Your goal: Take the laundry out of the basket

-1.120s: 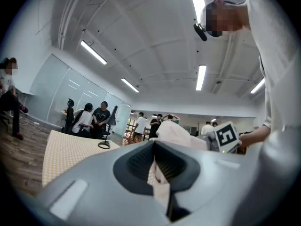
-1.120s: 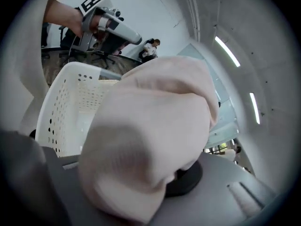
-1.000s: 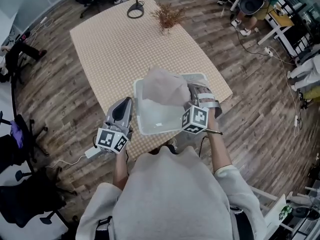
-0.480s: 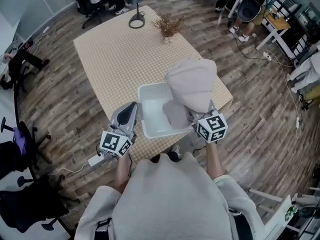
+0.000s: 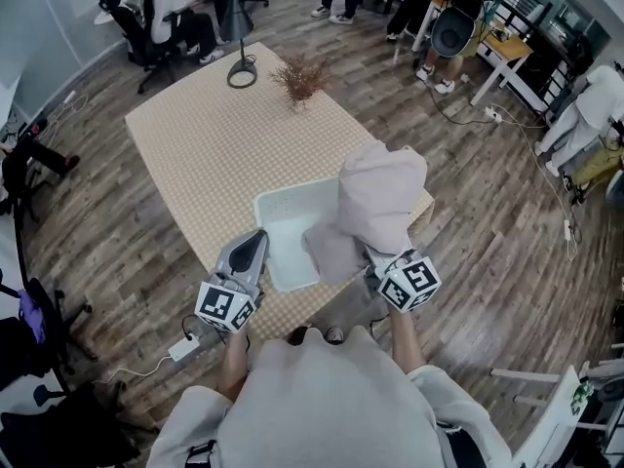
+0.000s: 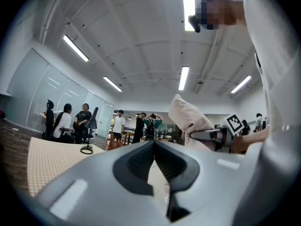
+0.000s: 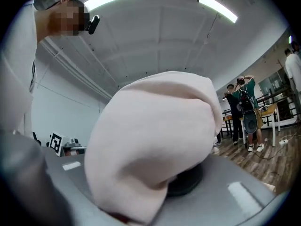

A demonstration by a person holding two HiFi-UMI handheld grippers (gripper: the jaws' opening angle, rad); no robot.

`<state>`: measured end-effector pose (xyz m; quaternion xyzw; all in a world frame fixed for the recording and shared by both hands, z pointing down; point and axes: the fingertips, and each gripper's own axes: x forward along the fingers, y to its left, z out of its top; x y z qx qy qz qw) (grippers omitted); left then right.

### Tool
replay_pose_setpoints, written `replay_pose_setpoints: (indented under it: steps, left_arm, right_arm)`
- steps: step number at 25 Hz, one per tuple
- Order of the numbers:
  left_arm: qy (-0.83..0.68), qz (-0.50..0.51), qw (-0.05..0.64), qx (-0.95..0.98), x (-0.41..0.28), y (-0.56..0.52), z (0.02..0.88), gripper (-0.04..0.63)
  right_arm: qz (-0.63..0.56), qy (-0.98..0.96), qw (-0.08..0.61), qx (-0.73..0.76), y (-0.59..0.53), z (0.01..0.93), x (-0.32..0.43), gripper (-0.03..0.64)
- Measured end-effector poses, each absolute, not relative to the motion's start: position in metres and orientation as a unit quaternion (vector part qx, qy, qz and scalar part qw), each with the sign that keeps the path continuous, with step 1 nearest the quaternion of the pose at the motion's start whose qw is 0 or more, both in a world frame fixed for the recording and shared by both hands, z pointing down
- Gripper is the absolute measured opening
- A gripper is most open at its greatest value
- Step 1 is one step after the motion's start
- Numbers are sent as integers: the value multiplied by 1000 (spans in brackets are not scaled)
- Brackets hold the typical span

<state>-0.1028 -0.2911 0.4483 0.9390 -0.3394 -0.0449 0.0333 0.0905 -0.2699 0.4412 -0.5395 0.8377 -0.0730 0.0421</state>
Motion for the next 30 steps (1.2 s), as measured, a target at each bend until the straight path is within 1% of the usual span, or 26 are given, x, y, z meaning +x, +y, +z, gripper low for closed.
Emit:
replay_pose_setpoints:
  steps: [4,9,12,19,30]
  left_arm:
    - [-328,-44,27,943,-90,-275,447,11]
    - [-327,-44,16,944,-68,-232,441,11]
    - [-331,-41,5,943,-61,-198,436,11]
    - [-351,-29,-1,936,-62,-107,444,11]
    - [-343,-26,0,939,-60,5,445,11]
  right_arm:
    - [-69,843,52,-531,-245,434,86,133]
    - [-50,847,58,-525,-193,423,101,133]
    - [-43,847,50,-527,-154,422,108,133]
    - [-51,850,48,-522,-66,441,113,133]
    - [-43,848,43,-527,37,446,108,133]
